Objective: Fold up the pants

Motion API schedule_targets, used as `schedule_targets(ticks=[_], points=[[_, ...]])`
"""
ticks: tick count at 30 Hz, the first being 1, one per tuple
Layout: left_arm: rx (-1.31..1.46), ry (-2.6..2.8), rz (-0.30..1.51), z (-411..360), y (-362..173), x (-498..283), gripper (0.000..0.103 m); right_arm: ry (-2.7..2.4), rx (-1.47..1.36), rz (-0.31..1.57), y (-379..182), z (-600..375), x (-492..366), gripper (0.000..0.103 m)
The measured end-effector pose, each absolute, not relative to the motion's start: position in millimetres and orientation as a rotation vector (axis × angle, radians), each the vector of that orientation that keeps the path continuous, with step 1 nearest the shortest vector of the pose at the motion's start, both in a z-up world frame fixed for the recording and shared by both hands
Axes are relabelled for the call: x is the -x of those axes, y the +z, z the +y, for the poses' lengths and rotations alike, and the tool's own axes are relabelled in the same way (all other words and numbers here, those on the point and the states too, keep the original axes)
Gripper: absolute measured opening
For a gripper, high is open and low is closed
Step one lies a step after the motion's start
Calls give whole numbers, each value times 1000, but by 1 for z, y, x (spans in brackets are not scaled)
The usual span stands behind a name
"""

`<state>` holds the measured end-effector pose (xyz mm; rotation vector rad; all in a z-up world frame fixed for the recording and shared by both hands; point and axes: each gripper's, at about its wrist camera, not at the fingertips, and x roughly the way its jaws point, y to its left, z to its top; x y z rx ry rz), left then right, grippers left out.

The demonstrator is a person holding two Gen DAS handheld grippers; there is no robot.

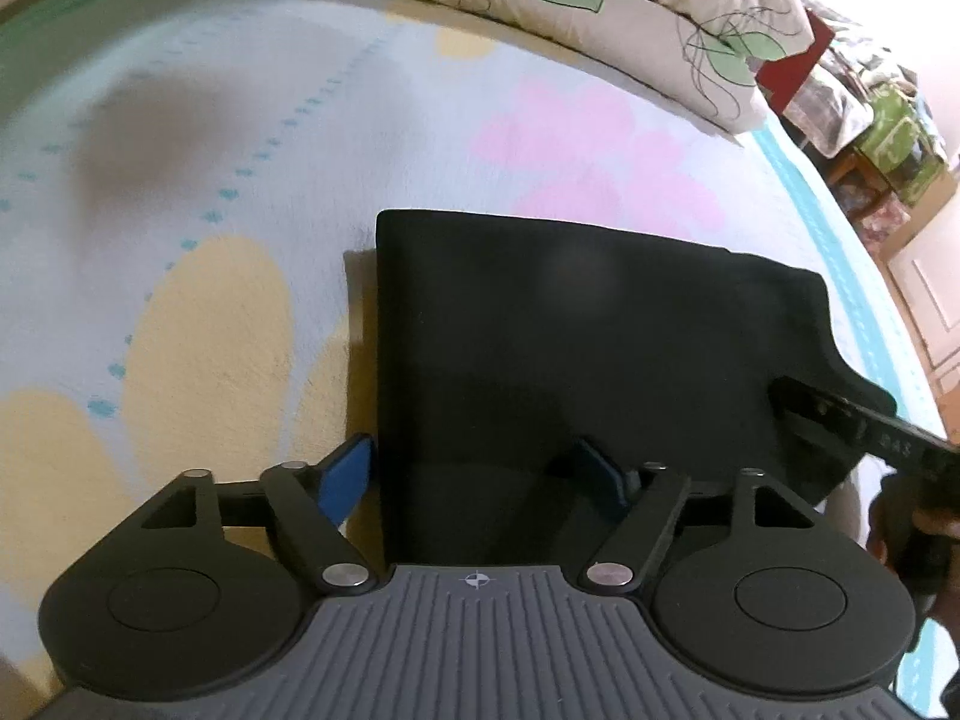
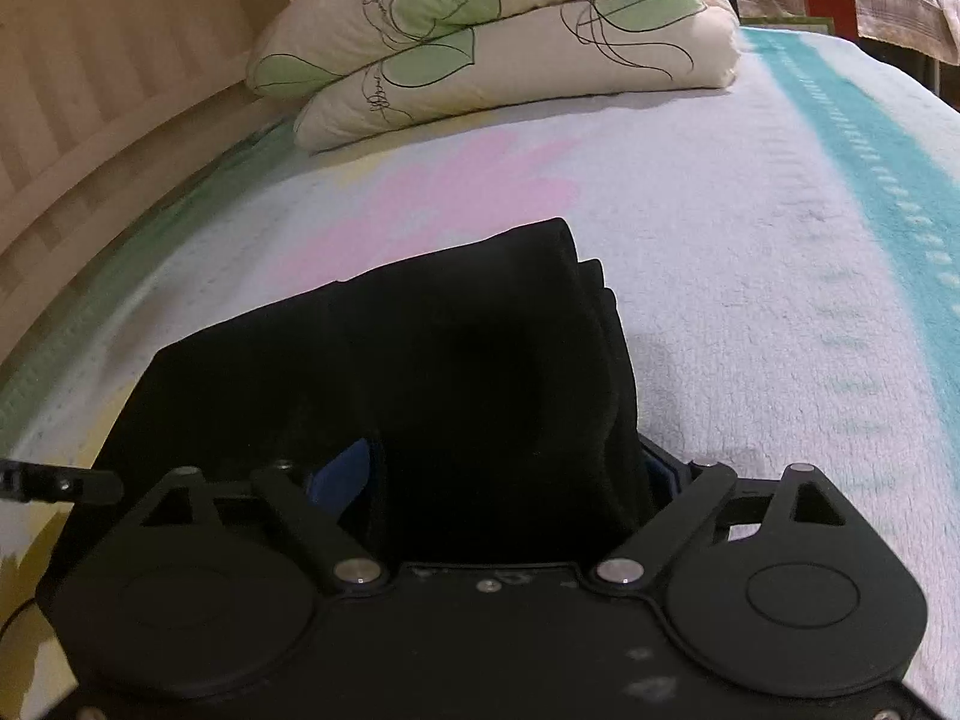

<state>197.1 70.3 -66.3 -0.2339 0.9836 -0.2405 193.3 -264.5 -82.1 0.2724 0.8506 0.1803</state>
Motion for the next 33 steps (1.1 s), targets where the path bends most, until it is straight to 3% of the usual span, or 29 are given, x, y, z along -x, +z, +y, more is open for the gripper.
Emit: schedule_targets(ticks=[4, 6, 9, 11, 14, 16, 17, 18, 20, 23, 27, 33], points=[[218, -264, 965, 65, -70, -201, 91, 203, -272, 846, -81, -272, -189, 91], [197, -283, 953, 60, -72, -200, 98, 197, -256, 847, -79, -270, -189, 83], [186, -290, 937, 58, -74, -198, 102, 179, -260, 835, -72, -271, -184, 53], [210, -296, 939, 60, -74, -200, 102, 171, -278, 806, -64, -272, -179, 22], [288, -313, 946, 68, -75, -206, 102, 154, -252, 799, -56, -262, -175, 21], [333, -323, 952, 74, -75, -210, 90, 136, -209, 799, -54, -253, -174, 21], [357, -307, 946, 78, -73, -209, 59, 128, -208, 799, -53, -252, -173, 21], [369, -272, 953, 81, -73, -208, 35, 119, -212, 800, -52, -251, -173, 21], [427, -255, 958, 89, -74, -206, 23, 108, -214, 798, -50, -250, -170, 21], [452, -242, 952, 90, -69, -198, 18, 93, -188, 796, -44, -244, -164, 20], [290, -264, 944, 69, -54, -179, 17, 69, -163, 838, -42, -242, -147, 20], [281, -328, 1024, 62, -51, -154, 16, 60, -109, 937, -29, -252, -126, 20]])
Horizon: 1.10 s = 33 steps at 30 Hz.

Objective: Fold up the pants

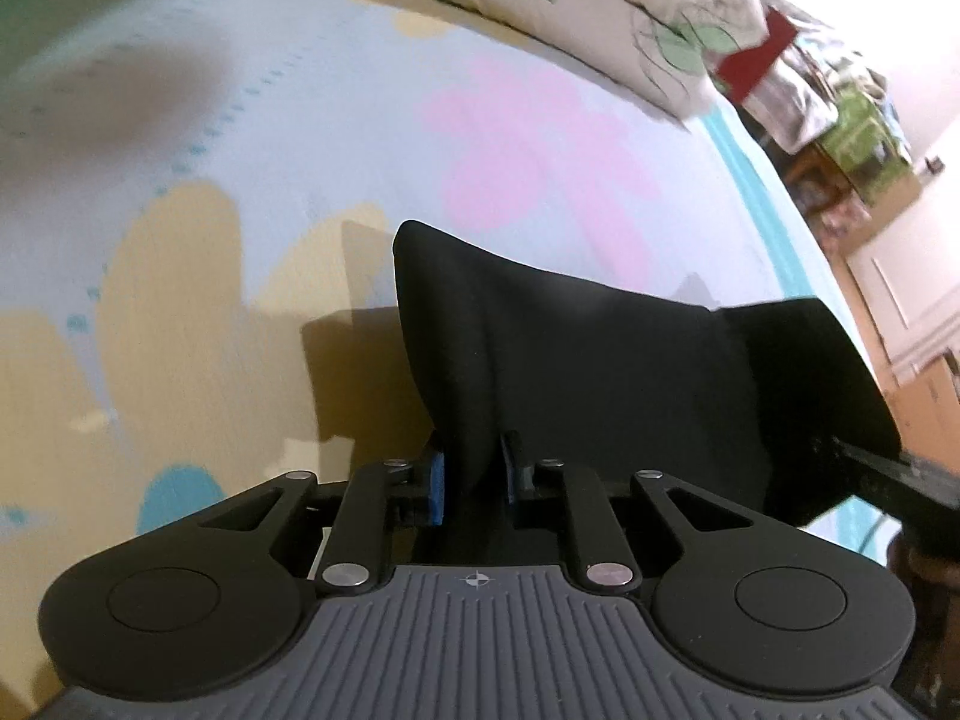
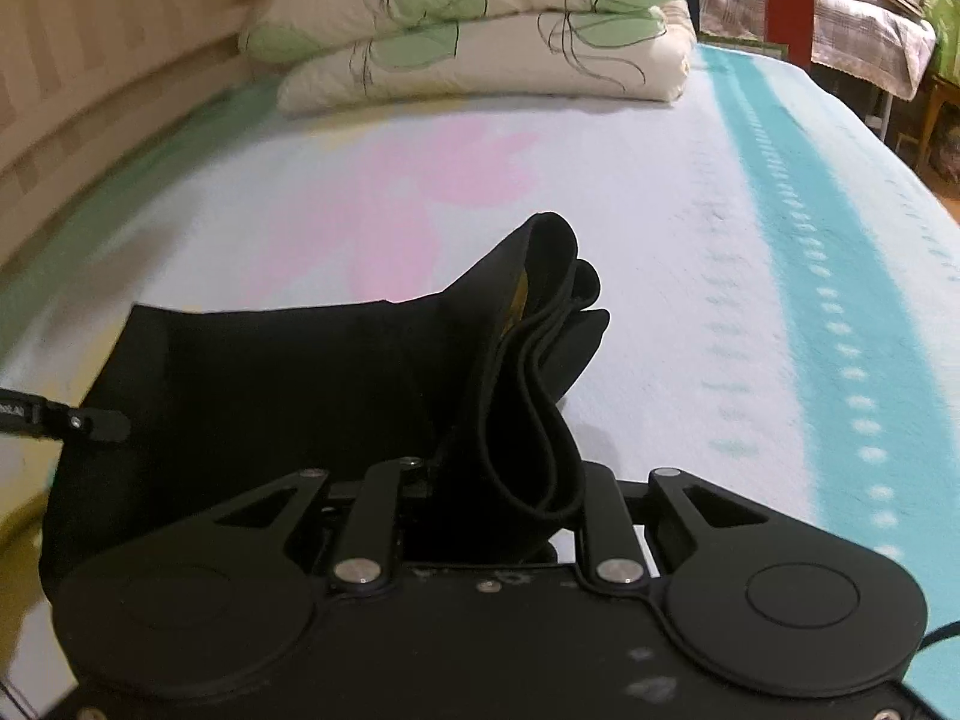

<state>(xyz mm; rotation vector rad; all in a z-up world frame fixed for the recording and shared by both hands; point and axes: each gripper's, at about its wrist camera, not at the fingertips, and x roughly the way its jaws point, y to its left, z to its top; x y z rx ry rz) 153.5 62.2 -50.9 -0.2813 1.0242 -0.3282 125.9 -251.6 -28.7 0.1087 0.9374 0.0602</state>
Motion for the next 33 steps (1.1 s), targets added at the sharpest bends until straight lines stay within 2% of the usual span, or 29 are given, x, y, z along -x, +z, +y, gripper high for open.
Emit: schedule_targets(ticks=[8, 15, 26, 31, 33], points=[[246, -404, 955, 58, -25, -131, 12, 59, 48, 922, 11, -236, -100, 19], [243, -286, 904, 127, 2, -139, 12, 137, 84, 854, 29, -172, -126, 19], [249, -32, 928, 233, 1, -181, 12, 255, -12, 905, -8, -43, -208, 19], [258, -5, 1018, 247, -28, -199, 14, 224, -5, 922, -30, -26, -215, 20], [266, -6, 1048, 249, -37, -201, 18, 213, -20, 932, -40, -33, -214, 20]])
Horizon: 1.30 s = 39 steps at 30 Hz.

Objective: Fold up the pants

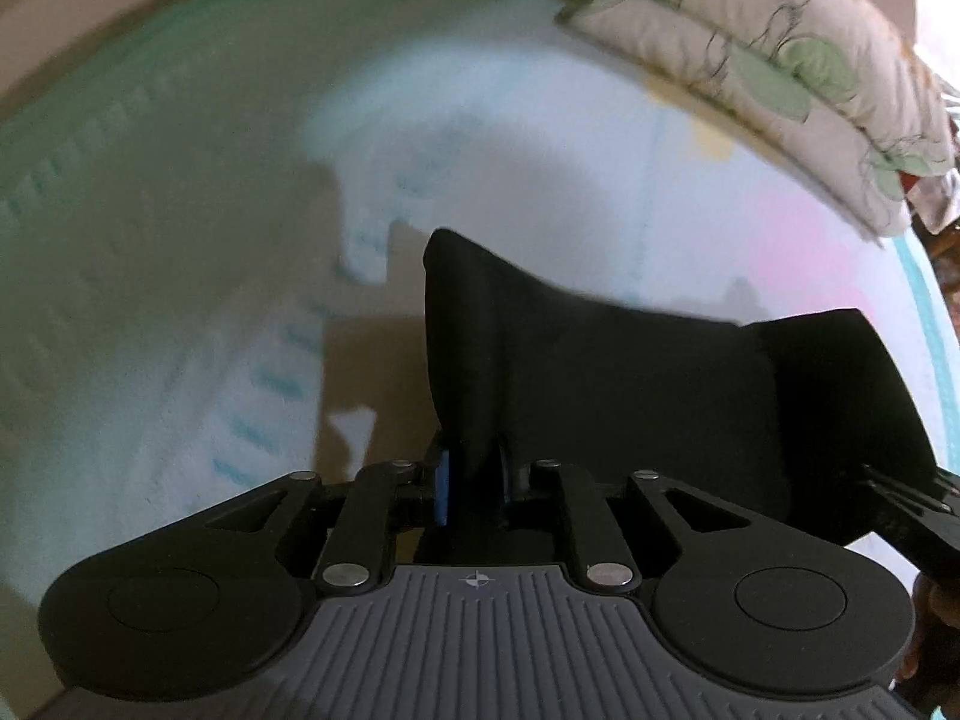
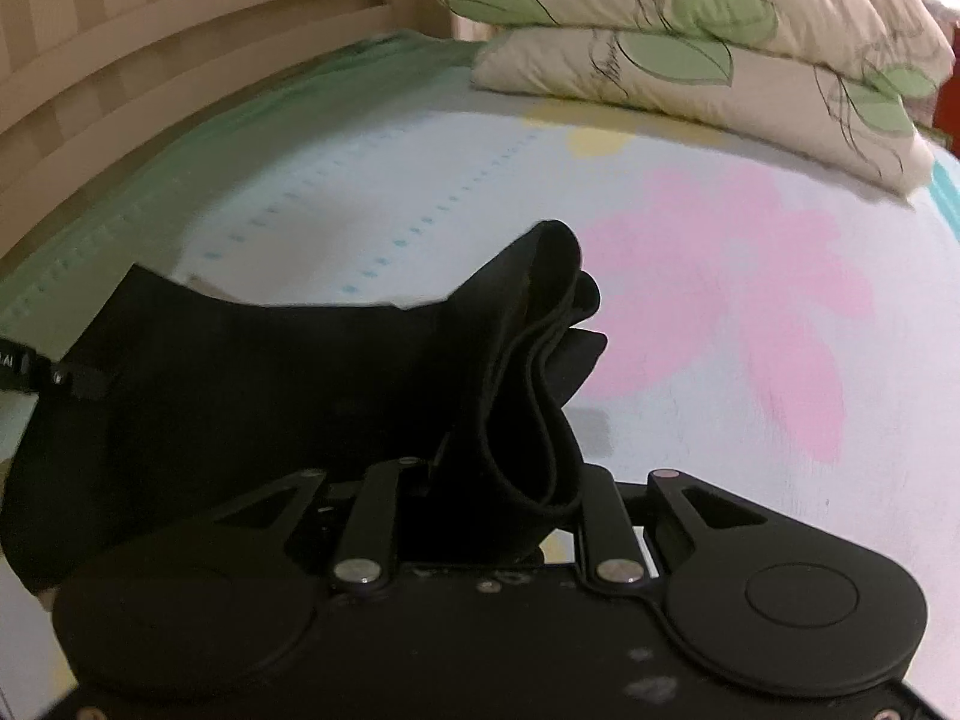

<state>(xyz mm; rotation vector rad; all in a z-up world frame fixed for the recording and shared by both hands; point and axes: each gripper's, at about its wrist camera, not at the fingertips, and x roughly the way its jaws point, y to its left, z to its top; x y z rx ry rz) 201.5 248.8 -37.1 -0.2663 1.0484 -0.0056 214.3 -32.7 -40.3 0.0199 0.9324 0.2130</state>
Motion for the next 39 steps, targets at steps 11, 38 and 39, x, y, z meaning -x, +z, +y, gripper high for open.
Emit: schedule_targets(ticks=[11, 38, 39], points=[[294, 56, 1094, 256, -49, -202, 34, 160, -197, 956, -62, -70, -214, 41], [355, 55, 1105, 196, -47, -173, 33, 179, 36, 666, -30, -25, -147, 8], [349, 54, 1103, 194, -46, -171, 33, 177, 29, 659, -29, -23, -154, 8]])
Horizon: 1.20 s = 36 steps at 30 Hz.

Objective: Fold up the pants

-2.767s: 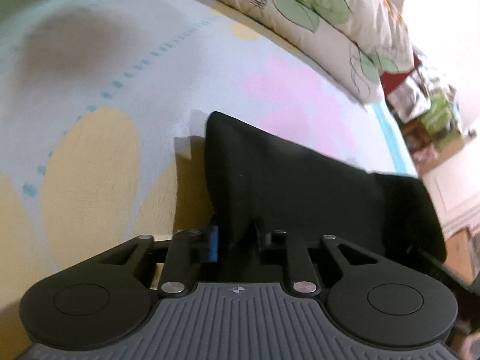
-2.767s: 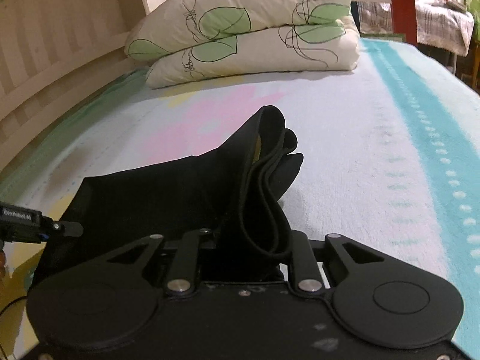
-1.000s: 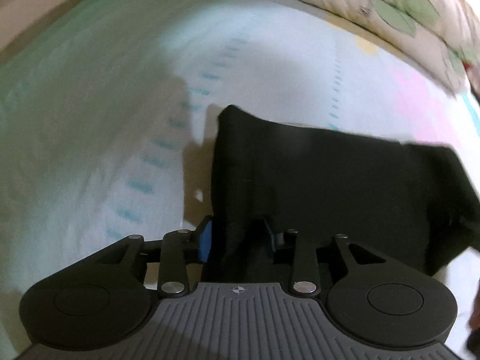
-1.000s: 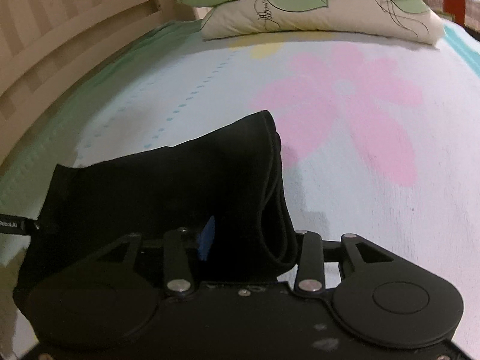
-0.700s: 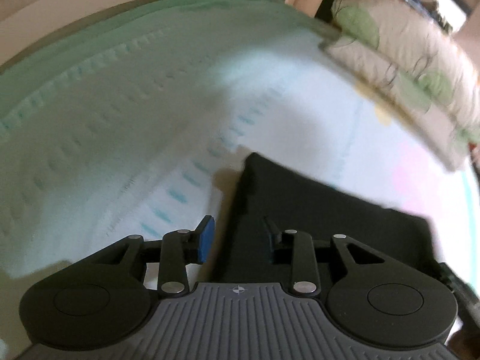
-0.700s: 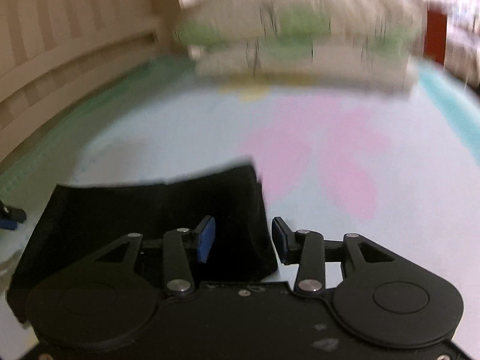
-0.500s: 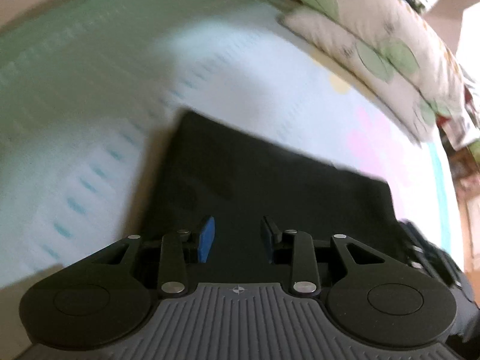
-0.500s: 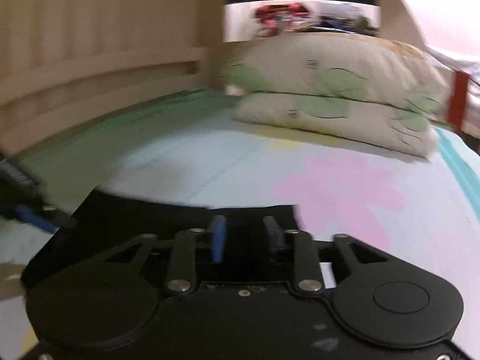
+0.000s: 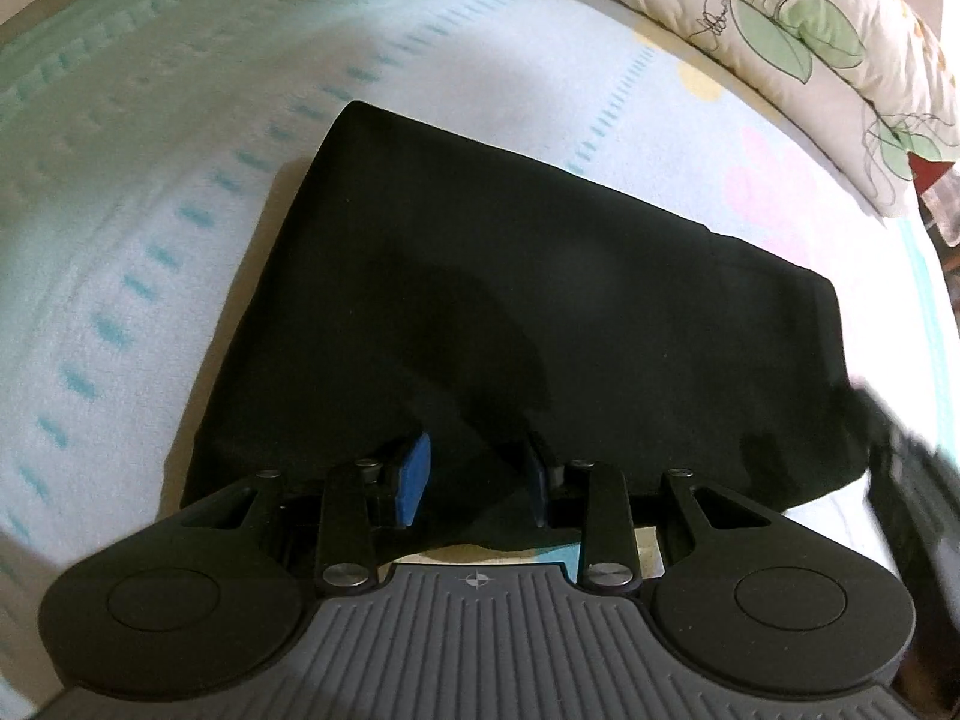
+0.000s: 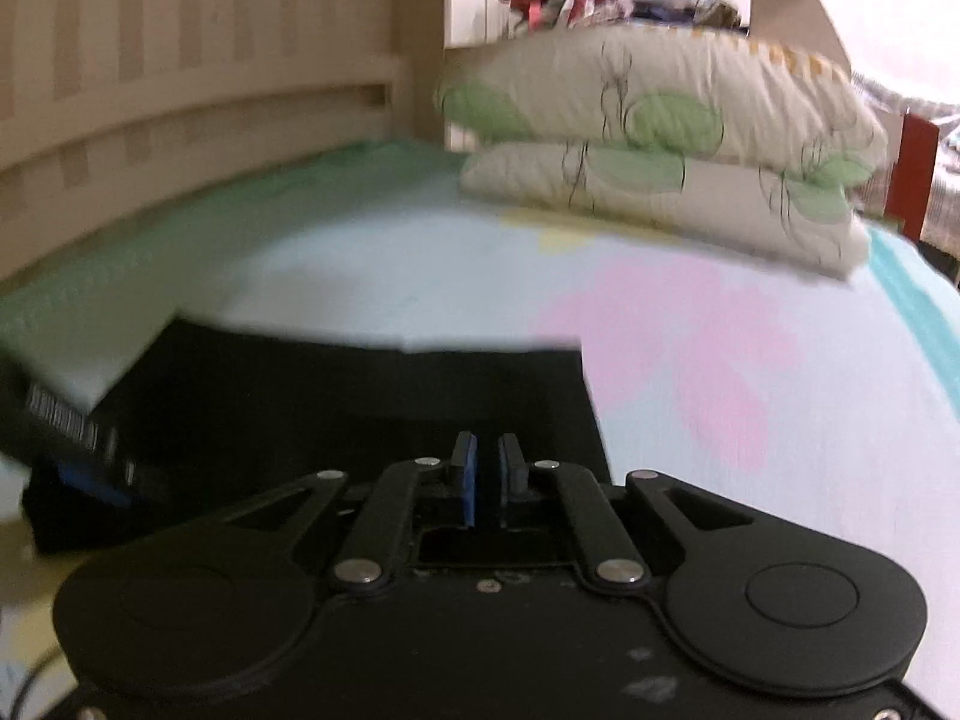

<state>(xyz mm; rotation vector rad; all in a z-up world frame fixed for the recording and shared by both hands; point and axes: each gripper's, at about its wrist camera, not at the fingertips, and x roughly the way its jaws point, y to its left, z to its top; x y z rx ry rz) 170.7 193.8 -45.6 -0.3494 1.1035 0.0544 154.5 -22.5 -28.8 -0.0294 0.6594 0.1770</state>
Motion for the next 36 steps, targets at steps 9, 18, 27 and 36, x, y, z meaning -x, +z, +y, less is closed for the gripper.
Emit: schedule_targets(ticks=[9, 18, 27, 36], points=[[313, 39, 1074, 183, -48, -162, 34, 85, -30, 761, -68, -34, -208, 0], [128, 56, 964, 163, -21, -145, 34, 111, 9, 734, -39, -27, -170, 16], [32, 93, 835, 133, 12, -98, 47, 132, -20, 722, -2, -21, -112, 31], [35, 86, 770, 114, 17, -61, 58, 114, -41, 736, 20, -17, -83, 37]])
